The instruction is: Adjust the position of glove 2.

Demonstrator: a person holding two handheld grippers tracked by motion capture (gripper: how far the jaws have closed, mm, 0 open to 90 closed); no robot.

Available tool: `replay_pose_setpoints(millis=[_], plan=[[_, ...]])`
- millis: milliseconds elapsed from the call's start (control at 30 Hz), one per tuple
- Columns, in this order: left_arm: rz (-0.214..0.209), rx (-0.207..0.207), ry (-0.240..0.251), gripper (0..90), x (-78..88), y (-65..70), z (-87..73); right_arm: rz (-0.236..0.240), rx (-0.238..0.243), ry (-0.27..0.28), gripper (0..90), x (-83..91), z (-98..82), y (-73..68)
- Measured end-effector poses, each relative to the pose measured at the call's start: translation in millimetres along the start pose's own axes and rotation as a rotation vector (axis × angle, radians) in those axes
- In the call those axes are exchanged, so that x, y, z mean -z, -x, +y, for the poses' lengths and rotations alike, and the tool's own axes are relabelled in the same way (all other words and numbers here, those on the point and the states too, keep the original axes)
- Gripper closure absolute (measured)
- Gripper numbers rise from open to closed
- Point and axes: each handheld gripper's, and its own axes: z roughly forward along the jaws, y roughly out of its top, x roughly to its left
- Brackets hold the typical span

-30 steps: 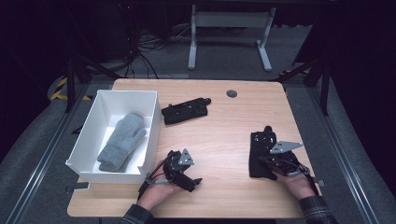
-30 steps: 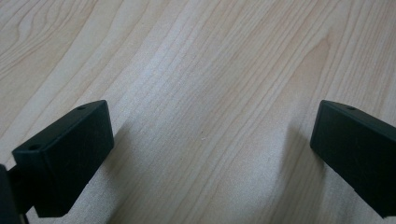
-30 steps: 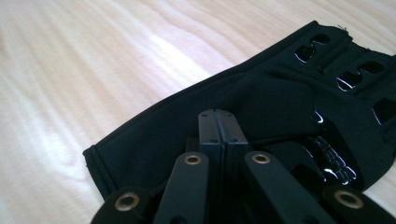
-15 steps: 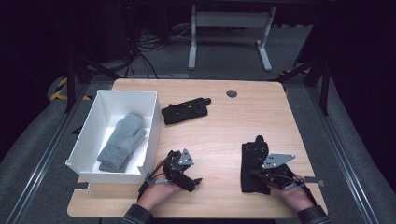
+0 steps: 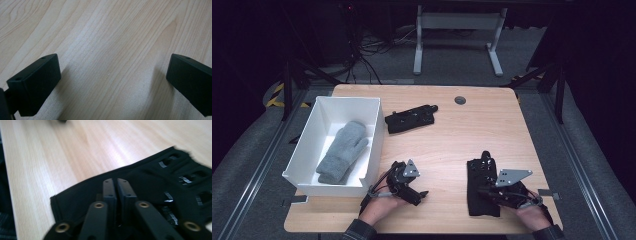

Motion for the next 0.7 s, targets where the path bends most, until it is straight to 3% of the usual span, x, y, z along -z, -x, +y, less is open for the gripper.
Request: replay_pose_setpoints(millis=[67,300,333,367,500,700], plan=[[0.0,0.0,0.0,0.0,0.0,0.0,0.0,-0.01,-0.013,0.011,79.4,1.9,-0.3,2.8],[0.002,-0.002,0.002,0.0,-0.2,-0.1,0.1,-0.143,-0.088,0.062,54.6,12.7,-9.9,23.8],[0.002,-0.002,0.002,0.0,-0.2,-0.1,0.1,-0.143,-0.088,0.062,54.6,12.7,-9.9,23.8],[0.002,-0.002,0.002,0.0,-0.2,-0.1,0.1,-0.188,-0.115,0.065,48.1,14.9,-15.0,31.2],[0.01,0.005,0.002,0.0,-0.3,-0.6,0.2,-0.272,-0.19,0.048,38.2,17.4,-29.8,48.6],[0.017,0.009,0.005,4.2,2.2,-4.7,1.4,-0.354,-0.277,0.055,28.2,22.2,-47.4,65.7]])
